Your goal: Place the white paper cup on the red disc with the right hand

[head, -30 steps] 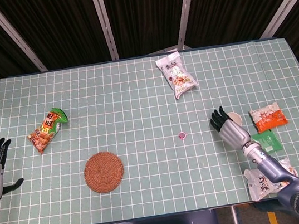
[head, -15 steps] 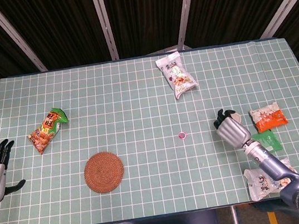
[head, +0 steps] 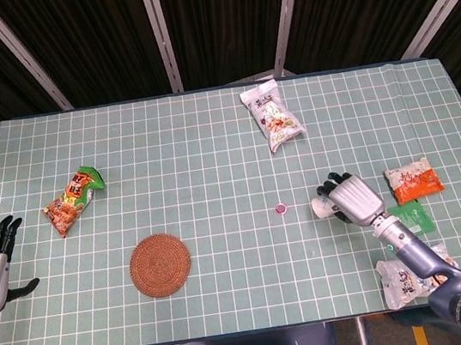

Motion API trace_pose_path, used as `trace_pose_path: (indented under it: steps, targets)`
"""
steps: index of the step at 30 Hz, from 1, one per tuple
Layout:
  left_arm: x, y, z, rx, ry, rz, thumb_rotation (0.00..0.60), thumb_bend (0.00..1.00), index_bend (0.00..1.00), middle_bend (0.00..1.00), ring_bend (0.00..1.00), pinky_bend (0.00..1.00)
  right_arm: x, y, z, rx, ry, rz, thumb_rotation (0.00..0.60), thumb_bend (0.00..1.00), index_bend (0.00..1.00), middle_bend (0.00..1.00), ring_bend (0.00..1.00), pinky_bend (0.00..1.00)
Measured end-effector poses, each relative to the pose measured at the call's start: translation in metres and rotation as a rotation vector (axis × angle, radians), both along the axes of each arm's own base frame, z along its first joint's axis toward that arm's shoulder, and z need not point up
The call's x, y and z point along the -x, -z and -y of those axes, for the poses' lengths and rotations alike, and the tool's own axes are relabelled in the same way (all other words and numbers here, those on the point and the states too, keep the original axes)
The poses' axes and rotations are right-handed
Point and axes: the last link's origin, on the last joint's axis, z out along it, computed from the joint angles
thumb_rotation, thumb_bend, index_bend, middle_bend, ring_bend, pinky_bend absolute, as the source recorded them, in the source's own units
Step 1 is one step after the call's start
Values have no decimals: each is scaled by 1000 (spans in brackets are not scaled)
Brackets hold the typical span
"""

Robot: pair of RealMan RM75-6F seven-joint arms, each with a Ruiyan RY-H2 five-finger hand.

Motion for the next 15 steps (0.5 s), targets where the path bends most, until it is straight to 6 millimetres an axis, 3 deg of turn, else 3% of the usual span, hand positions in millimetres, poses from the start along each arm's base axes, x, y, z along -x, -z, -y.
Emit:
trace_pose_path:
  steps: [6, 9, 12, 14, 15]
  targets:
    - [0, 1, 0, 8, -4, -1, 600, 0, 0, 0, 0, 0, 2, 6, -2, -97, 102, 97, 600, 216, 354, 390, 219, 438]
    - [-1, 1, 0, 8, -5, -3, 600, 0, 0, 0, 0, 0, 3, 8, -2, -109, 98, 90, 600, 204, 330, 355, 164, 394]
    - [-1, 1, 1, 5, -4, -5, 600, 0, 0, 0, 0, 0, 5, 9, -3, -120, 98, 79, 600, 96, 141, 150, 26, 241]
    - [-1, 1, 1, 5, -4, -5, 600, 0, 0, 0, 0, 0, 6, 9, -4, -125, 94, 60, 600, 9, 22, 21, 0, 103]
    - [-2, 1, 1, 6, -3, -5, 600, 0, 0, 0, 0, 0, 7, 8, -4, -125, 90, 48, 600, 0, 6, 5, 0, 63]
